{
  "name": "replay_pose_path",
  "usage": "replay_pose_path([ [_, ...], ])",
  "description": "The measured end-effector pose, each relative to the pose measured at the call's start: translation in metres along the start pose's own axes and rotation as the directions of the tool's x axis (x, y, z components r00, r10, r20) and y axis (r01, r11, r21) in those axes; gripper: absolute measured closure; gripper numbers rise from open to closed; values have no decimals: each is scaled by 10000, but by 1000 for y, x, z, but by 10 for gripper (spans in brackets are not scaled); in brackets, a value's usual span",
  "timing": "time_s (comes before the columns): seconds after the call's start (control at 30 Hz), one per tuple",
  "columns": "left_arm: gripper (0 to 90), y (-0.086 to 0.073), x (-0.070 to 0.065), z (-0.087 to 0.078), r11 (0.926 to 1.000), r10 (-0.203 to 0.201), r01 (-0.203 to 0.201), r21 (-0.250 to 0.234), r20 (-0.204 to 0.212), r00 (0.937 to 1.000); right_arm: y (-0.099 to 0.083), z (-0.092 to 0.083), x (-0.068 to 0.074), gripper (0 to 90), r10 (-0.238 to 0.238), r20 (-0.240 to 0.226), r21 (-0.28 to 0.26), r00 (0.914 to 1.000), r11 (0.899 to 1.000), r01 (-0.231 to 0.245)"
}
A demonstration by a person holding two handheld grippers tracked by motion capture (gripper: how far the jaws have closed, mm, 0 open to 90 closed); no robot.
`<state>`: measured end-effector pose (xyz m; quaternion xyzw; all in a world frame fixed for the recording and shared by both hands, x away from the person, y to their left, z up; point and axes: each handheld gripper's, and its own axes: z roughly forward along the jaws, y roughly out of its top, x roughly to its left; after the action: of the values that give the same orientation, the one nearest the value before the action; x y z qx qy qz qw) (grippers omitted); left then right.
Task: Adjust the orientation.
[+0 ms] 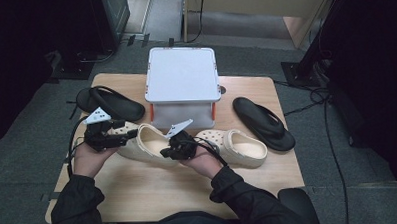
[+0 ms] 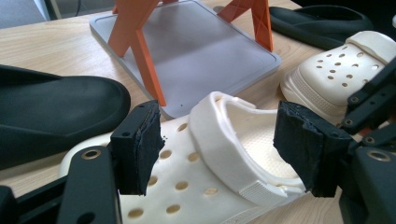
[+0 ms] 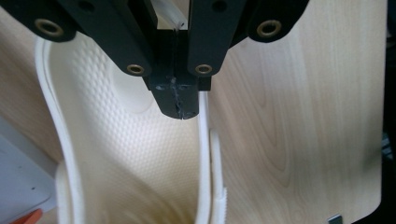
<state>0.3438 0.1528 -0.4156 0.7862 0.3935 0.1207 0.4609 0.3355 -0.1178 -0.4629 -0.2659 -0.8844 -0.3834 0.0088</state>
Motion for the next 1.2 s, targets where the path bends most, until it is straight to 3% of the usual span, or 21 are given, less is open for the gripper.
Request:
replay_pose_path([
  [0.17,321,-1,2,0,10000,-67,67,-10,-36,10000,-3,-2,4,900,-7,-167,35,9999,10000,7],
  [0.23,322,-1,2,0,10000,-65,65,25,-58,10000,-5,-3,6,900,122,-456,100,9989,9999,-118],
  [0.4,325,-2,4,0,9999,-122,122,64,-74,9999,-8,-4,13,900,-152,-541,25,9984,9999,153],
  [0.57,328,-3,6,0,9999,-153,154,14,-94,9998,-8,-7,4,900,-100,-94,8,9999,9999,100],
  [0.67,330,-4,8,2,9998,-178,178,1,-54,9998,-10,-7,-1,900,146,-267,170,9995,9998,-142],
  [0.87,332,-4,14,7,9998,-204,204,40,-58,9998,-17,-8,-4,900,-217,302,424,9993,9989,204],
  [1.07,353,-3,20,4,9993,-292,287,-230,-192,9994,-19,-6,-3,900,95,-207,632,9997,9980,-81],
  [1.2,353,-3,21,3,9990,-369,363,-259,-219,9991,-20,-6,4,900,-16,-469,871,9989,9962,57],
])
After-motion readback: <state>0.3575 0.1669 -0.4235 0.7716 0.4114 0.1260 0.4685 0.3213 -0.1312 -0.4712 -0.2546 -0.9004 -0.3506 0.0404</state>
